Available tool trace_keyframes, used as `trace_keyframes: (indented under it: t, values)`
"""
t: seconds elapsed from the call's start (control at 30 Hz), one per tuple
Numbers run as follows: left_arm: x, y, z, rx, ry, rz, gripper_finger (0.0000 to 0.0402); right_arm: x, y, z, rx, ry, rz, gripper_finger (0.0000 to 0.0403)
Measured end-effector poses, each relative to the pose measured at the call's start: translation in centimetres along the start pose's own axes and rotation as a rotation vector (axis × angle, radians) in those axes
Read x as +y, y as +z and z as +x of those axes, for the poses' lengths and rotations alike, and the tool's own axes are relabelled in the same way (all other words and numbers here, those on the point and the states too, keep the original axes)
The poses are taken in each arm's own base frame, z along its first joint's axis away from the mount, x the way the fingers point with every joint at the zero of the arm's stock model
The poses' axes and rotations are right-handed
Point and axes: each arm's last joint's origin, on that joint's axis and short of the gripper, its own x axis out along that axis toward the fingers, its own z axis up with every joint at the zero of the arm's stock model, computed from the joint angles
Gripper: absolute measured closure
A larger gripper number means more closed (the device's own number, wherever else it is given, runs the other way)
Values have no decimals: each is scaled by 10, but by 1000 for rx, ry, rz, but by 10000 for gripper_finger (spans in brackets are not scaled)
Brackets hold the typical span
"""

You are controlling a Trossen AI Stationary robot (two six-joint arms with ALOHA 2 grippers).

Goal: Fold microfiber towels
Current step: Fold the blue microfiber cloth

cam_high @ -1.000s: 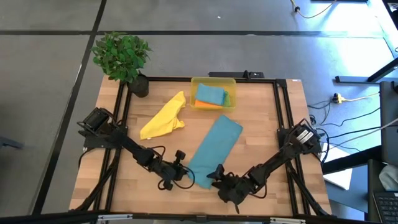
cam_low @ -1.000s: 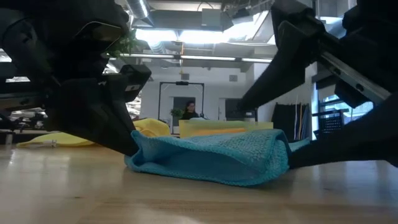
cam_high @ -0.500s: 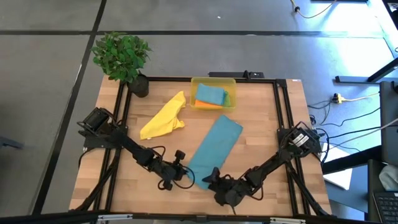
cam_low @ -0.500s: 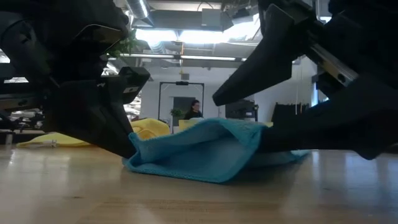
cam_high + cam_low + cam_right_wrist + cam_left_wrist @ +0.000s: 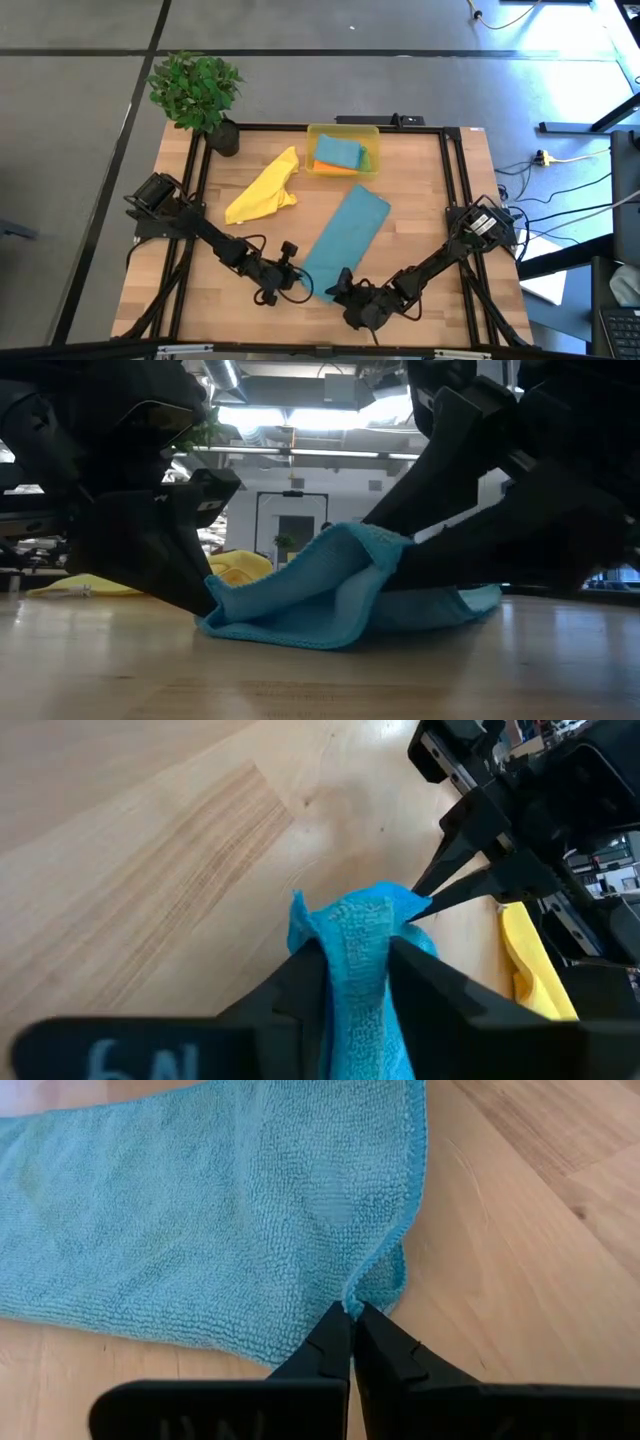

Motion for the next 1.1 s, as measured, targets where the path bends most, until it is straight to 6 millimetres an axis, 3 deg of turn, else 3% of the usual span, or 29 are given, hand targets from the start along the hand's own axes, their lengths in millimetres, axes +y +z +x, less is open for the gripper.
trace_keyframes:
  t: [0.23, 0.63, 0.9, 1.1]
  values:
    - [-2, -2, -1, 15, -6, 85, 375, -5, 0, -3, 28, -38, 120, 391]
    - [-5, -3, -3, 38, 25, 109, 258, -33, -11, -7, 121, -85, 414, 399]
    - [-11, -3, -5, 40, 62, 129, 239, -53, -18, -20, 119, -184, 582, 401]
    - [-14, -5, -8, 54, 182, 163, 238, -69, -22, -35, 86, -214, 705, 401]
